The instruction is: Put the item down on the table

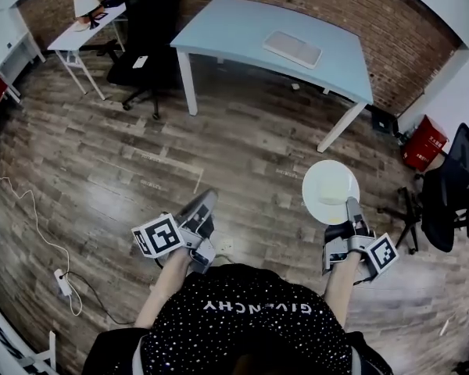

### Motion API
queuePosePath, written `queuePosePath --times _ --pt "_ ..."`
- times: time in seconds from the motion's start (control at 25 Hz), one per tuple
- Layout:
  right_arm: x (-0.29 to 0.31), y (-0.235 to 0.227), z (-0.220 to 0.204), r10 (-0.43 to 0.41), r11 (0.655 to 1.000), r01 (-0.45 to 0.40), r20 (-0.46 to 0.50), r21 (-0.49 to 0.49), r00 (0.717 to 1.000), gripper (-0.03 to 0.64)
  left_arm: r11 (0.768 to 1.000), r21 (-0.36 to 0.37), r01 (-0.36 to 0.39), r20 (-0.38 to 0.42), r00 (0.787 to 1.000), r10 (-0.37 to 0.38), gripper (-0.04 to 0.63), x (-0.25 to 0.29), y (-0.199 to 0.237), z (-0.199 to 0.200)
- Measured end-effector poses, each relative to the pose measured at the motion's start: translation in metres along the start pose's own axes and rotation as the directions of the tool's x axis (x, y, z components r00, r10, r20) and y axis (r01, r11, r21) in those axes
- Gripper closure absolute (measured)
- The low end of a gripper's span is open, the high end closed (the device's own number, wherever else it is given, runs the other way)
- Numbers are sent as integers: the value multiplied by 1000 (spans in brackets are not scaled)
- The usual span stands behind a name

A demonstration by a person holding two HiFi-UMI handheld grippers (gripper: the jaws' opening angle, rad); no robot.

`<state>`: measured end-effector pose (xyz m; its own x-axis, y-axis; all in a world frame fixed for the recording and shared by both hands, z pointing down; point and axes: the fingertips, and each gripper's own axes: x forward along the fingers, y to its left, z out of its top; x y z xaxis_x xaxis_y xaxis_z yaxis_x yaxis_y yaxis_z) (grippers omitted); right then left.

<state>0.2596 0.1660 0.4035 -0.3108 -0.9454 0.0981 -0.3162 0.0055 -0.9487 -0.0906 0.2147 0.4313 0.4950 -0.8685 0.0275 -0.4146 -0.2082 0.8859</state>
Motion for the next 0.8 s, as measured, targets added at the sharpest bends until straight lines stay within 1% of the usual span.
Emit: queuePosePath --times 0.2,0.36,0.44,0.52,0.6,0.72,0.8 --pt "84 18 -13 20 999 -20 -10 43 1000 592 1000 -31 7 -5 1000 -7 575 57 28 61" --pt "124 13 -17 -1 998 2 -6 57 1000 592 999 -29 31 -65 997 -33 575 102 45 87" --pt "139 9 -18 -27 998 28 -13 57 1000 592 998 -44 49 -115 992 -53 575 125 56 90" --pt "153 4 -19 -60 996 61 -23 68 998 591 992 -99 75 -155 984 -90 575 147 58 91" --pt "169 2 -21 -63 994 67 -44 86 997 592 985 -147 87 -187 976 -115 575 167 53 92" --pt "190 1 -21 -58 990 66 -69 123 996 592 985 -162 61 -238 966 -99 575 186 60 92" --pt "202 -1 -19 -60 990 70 -85 124 995 592 986 -162 45 -276 957 -89 575 197 71 89"
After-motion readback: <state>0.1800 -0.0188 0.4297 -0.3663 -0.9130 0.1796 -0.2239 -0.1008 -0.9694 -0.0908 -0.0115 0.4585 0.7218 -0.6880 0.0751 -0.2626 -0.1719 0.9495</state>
